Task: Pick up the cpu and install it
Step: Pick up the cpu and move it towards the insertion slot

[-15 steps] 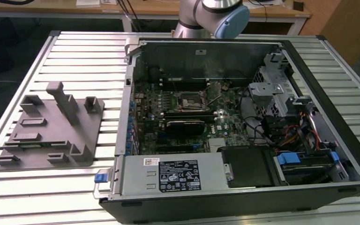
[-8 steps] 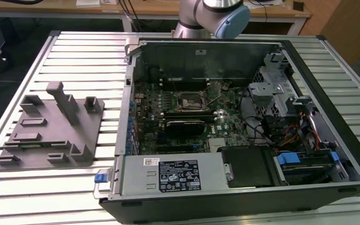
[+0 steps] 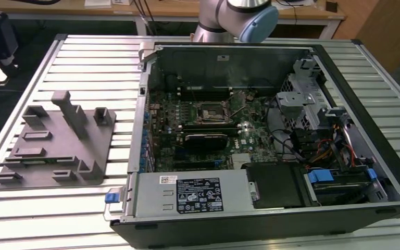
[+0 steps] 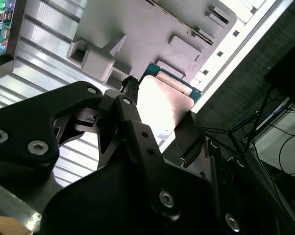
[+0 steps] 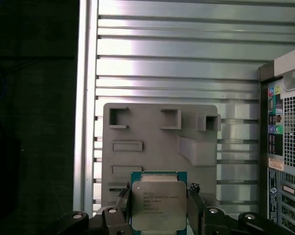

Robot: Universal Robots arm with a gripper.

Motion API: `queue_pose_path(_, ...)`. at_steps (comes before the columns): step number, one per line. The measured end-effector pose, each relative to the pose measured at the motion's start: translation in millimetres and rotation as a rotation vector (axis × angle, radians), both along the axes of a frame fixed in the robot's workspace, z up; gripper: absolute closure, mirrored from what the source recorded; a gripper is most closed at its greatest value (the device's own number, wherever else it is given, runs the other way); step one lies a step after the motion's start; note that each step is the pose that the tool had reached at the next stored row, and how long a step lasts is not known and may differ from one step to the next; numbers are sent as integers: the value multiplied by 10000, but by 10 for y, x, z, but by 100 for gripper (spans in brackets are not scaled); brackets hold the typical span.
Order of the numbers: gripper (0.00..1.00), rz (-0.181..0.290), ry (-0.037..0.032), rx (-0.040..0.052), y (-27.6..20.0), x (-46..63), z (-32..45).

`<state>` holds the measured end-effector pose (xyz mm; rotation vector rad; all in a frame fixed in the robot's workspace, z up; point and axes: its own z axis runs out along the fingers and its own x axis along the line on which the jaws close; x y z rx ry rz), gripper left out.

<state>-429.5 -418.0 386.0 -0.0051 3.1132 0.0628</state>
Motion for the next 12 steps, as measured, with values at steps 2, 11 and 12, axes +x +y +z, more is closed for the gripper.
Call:
queue_pose_path(2,46,0,1,0,0,50,0)
queue_pose_path(11,46,0,0,0,0,312,0)
queue_pose_path(12,46,0,0,0,0,341,0)
